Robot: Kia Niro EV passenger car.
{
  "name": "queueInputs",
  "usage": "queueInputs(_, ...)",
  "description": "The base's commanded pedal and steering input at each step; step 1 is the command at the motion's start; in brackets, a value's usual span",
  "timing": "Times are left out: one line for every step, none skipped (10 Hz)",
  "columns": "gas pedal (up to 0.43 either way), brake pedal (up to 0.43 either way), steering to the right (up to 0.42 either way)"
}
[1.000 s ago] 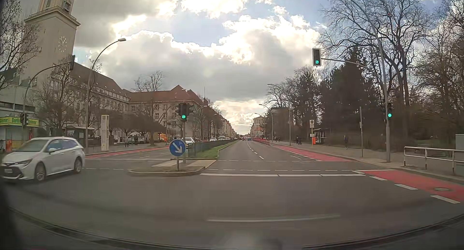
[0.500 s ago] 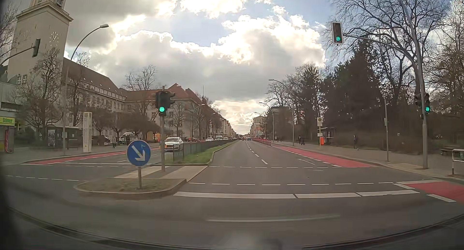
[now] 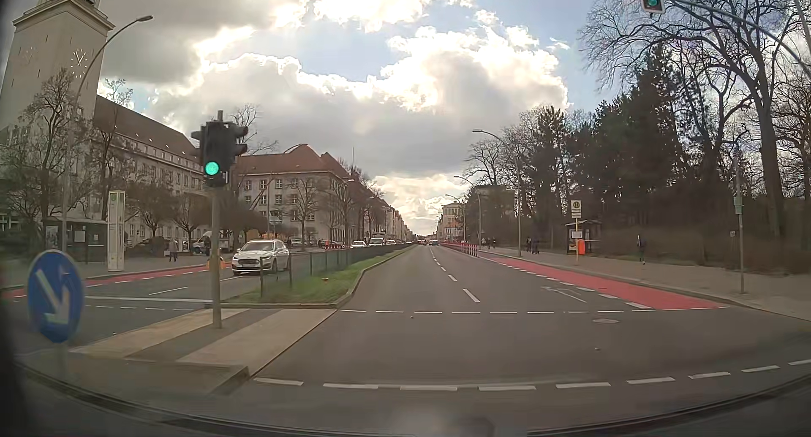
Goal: Follow the waypoints while adhering to traffic rules and regulations
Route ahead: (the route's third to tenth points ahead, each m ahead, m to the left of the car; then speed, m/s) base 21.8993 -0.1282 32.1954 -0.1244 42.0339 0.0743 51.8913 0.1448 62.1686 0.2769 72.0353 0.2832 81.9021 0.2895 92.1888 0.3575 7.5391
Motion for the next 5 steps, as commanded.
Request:
queueInputs(0.028,0.030,0.000)
queueInputs(0.028,0.030,-0.002)
queueInputs(0.039,0.030,-0.004)
queueInputs(0.039,0.030,-0.004)
queueInputs(0.047,0.030,-0.005)
